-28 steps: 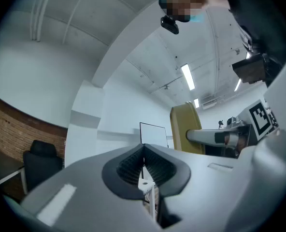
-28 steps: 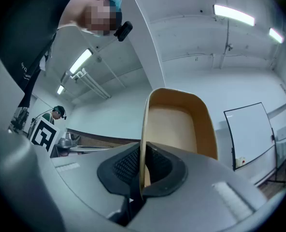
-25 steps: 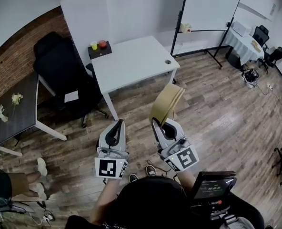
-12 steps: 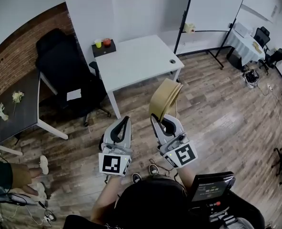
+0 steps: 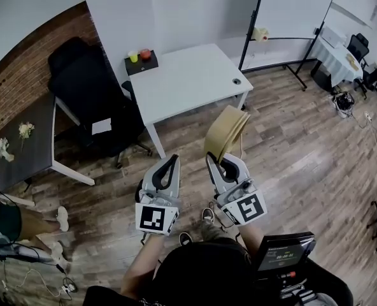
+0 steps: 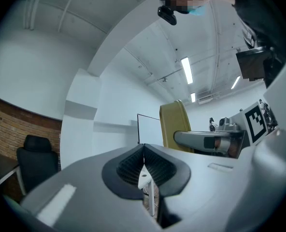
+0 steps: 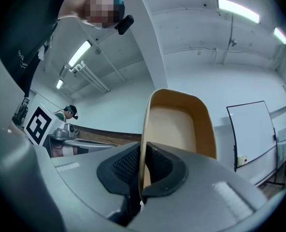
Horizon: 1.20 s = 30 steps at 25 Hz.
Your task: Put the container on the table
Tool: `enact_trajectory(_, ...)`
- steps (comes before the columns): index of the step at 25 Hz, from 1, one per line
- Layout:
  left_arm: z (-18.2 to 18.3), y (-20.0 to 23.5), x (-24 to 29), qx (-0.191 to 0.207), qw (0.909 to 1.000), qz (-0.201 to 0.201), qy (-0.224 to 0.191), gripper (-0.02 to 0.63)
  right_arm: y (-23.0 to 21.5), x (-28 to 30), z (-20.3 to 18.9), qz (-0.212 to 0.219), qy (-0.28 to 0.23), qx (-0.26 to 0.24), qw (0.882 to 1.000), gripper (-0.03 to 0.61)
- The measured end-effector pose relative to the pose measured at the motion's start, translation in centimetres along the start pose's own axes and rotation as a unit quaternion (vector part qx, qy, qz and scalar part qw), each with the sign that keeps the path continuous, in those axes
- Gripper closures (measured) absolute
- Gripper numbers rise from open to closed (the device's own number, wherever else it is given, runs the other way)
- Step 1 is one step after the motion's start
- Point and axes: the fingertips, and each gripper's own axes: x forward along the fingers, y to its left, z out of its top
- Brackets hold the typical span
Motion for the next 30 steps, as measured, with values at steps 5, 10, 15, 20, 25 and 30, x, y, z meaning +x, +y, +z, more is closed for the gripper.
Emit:
enact_trajectory(5,-1.4,0.2,4.7,0.004,0.9997,0.017,0.015,0.611,-5.4,1.9,-1.3,0.009,-0.004,0.010,1.000,0.551)
enact_trajectory(10,-1.8,0.4,9.5,0.012,0.9992,0.032,0.021,0.611,-10.2,4.1,-2.0,0.025,-0.003,0.016,1.000,0.551)
enact_trajectory(15,-2.6,2.0,12.1,0.011,0.9984,0.047,0.028,0.611,-12.8,6.9,-3.5,0.038,0.006,0.016,0.999,0.551)
enact_trajectory(20,-4.3,5.5,14.2,0.001,0.9982,0.051,0.031,0.611,-13.9,10.9,-5.4,0.042,0.018,0.010,0.999,0.551)
enact_trajectory(25,-5.6,9.4,16.7,-0.022,0.9987,0.041,0.024,0.611,-14.3,15.1,-6.6,0.035,0.030,-0.007,0.999,0.551)
enact_trajectory(30,-5.7,12.7,19.4,-0.029,0.9993,0.018,0.018,0.611,-15.1,19.5,-6.8,0.027,0.032,-0.021,0.999,0.551)
